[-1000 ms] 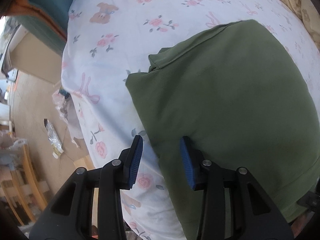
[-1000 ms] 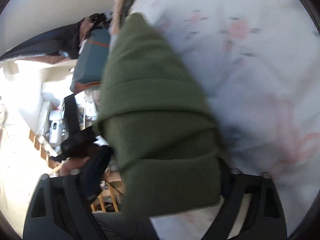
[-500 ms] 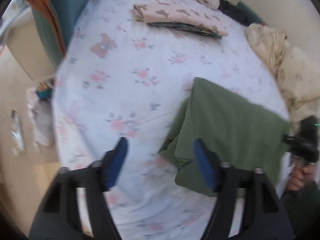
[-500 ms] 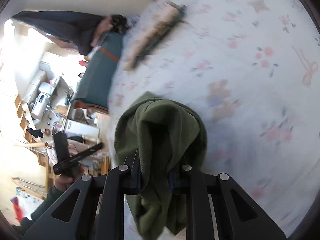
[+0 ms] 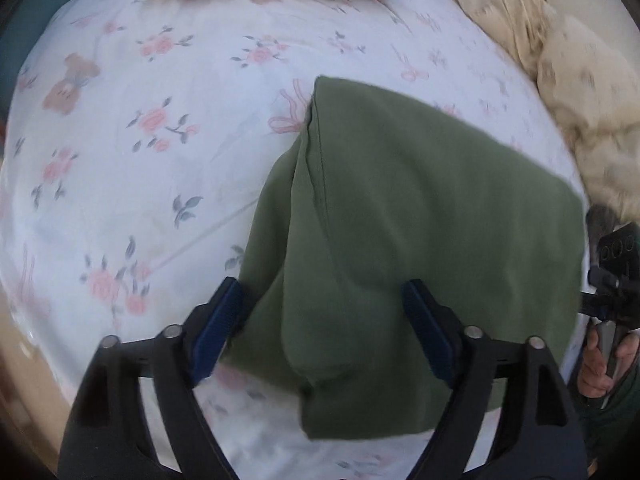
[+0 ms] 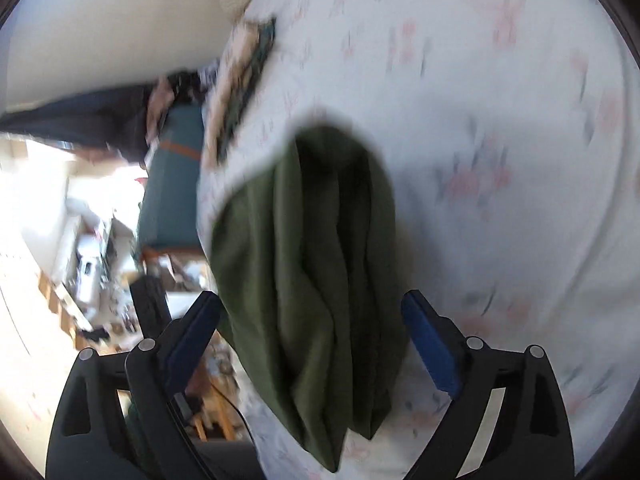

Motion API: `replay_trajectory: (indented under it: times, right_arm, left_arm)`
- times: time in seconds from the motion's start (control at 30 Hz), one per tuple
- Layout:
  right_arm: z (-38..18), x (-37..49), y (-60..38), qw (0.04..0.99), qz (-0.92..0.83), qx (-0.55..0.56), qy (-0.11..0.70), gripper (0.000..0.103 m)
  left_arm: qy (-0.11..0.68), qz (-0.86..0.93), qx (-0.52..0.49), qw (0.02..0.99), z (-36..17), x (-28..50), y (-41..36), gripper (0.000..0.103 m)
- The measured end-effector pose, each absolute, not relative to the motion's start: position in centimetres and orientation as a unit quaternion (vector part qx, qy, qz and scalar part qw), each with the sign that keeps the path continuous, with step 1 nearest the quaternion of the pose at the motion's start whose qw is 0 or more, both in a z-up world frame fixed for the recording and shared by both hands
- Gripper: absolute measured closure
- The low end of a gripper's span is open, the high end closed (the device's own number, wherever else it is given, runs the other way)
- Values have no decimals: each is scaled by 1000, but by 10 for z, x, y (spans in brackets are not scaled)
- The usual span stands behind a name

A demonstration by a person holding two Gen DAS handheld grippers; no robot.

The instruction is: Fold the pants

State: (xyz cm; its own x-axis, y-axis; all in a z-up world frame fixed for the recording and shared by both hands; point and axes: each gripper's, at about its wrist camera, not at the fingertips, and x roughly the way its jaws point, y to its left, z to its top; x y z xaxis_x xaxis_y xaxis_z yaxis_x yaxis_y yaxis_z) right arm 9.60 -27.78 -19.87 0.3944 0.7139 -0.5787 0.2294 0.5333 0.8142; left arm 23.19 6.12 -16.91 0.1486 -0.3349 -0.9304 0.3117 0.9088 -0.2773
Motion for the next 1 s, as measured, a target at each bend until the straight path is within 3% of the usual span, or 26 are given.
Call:
replay_trajectory:
  times: [0.1, 0.13, 0.17, 0.2, 0.23, 0.33, 0.53, 0.7, 0.83, 0.93, 1.0]
  right_arm:
    - [-216, 98, -260, 702, 174, 435, 537, 9]
    - [-218, 97, -258, 707, 173, 434, 532, 11]
    - [-218, 97, -257, 713, 174, 434, 523, 24]
    - [-216, 98, -256, 717, 178, 431, 519, 38]
    - [-213, 99, -255, 718, 184, 427, 517, 66]
    - [-182, 108, -251, 754, 195, 378, 501, 87]
    - [-128, 130, -281, 764, 224, 354, 491, 92]
    - [-127, 134, -267, 740, 244, 263, 570, 91]
    - [-158, 112, -265, 675, 195, 233, 672, 64]
    - [-146, 90, -276, 693, 167, 217, 666, 63]
    - [-130, 79, -286, 711, 152, 233, 646, 62]
  left_arm:
    - [627, -235, -33, 742, -179, 231, 72, 27]
    - [626, -246, -35, 739, -178, 229, 73, 39]
    - [628, -257, -39, 734, -176, 227, 72, 57]
    - [629, -265, -43, 729, -174, 223, 73, 66]
    - [625, -271, -36, 731, -169, 219, 70, 77]
    - [592, -277, -18, 757, -144, 206, 65, 84]
    - [587, -240, -96, 767, -90, 169, 80, 84]
    - [636, -176, -132, 740, -106, 105, 77, 84]
    - [692, -117, -129, 700, -150, 66, 79, 75]
    - [701, -78, -125, 698, -154, 55, 97, 65]
    - [677, -64, -132, 722, -138, 50, 106, 52]
